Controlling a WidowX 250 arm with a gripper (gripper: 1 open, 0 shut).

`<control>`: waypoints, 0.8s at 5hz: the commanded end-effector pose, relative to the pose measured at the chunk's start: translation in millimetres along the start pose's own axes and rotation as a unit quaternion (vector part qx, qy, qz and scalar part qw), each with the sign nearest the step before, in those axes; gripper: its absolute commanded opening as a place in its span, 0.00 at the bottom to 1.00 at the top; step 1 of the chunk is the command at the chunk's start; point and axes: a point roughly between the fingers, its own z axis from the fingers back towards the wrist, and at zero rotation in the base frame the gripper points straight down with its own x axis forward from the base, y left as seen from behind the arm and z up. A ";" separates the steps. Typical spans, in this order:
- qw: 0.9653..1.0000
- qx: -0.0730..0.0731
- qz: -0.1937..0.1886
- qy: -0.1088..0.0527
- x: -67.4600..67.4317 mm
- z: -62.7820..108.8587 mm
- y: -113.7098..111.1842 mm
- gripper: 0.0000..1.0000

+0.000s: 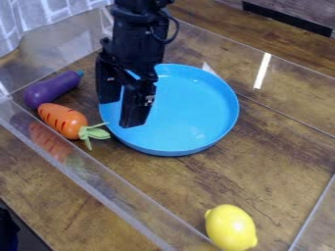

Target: Move the carrot to the right side

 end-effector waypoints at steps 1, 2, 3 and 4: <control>1.000 0.008 -0.007 -0.010 -2.6 3.7 10.2 1.00; 1.000 0.010 -0.016 -0.008 -4.3 1.0 13.7 1.00; 0.999 0.014 -0.027 -0.007 -7.6 -1.4 18.3 1.00; 0.999 0.016 -0.033 -0.007 -11.1 -2.3 22.0 1.00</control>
